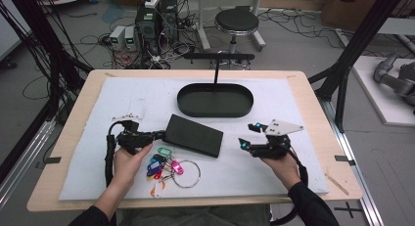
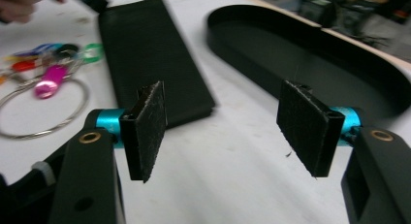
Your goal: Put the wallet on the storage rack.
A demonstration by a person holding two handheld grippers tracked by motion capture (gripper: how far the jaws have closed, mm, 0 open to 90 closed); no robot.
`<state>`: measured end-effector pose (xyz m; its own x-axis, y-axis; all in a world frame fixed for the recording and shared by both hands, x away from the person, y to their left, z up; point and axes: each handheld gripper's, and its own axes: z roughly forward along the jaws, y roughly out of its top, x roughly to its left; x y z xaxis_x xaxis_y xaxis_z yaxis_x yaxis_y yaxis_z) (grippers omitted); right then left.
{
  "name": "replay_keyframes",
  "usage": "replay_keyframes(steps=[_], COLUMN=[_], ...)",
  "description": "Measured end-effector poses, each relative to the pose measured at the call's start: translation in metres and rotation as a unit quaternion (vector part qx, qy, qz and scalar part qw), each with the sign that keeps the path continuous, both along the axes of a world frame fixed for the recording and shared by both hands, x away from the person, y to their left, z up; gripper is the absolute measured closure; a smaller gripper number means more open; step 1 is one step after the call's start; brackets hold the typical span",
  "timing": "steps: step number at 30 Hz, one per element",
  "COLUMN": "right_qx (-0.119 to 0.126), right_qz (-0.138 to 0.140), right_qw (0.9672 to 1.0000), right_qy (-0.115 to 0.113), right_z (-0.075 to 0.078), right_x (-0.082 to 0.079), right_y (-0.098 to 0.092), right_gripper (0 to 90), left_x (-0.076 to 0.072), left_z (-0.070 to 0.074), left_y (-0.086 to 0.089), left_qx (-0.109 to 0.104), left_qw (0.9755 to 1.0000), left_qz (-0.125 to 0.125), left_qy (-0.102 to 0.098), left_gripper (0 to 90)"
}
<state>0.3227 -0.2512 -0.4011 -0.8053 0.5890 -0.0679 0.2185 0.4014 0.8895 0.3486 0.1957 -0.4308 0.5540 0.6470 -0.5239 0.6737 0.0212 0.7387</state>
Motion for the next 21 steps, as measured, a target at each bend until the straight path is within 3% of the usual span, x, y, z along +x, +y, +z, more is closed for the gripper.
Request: replay_keyframes(steps=[6,12,15,17,21], right_qx=[-0.058,-0.106,-0.14,-0.147,-0.19], right_qz=[0.054,0.07,0.078,0.081,0.077], right_qw=[0.9968,0.9919,0.987,0.9859,0.9784], right_qy=[0.006,0.006,-0.001,-0.002,-0.024], right_z=[-0.015,-0.029,-0.037,-0.039,-0.046], right_x=[-0.002,-0.001,-0.002,-0.003,-0.006], right_y=[0.035,0.057,0.071,0.073,0.084], right_gripper=[37.8,38.6,40.4,41.8,47.9], left_x=[-0.001,-0.002,-0.002,-0.002,-0.003], left_z=[0.005,0.008,0.009,0.009,0.01], left_y=[-0.002,-0.004,-0.004,-0.005,-0.006], left_qx=[-0.017,-0.023,-0.024,-0.026,-0.028], left_qw=[0.9998,0.9997,0.9996,0.9996,0.9995], left_qz=[0.007,0.01,0.011,0.012,0.012], left_qy=[0.005,0.005,0.007,0.007,0.007], left_gripper=[85.7,85.8,85.8,85.7,85.7])
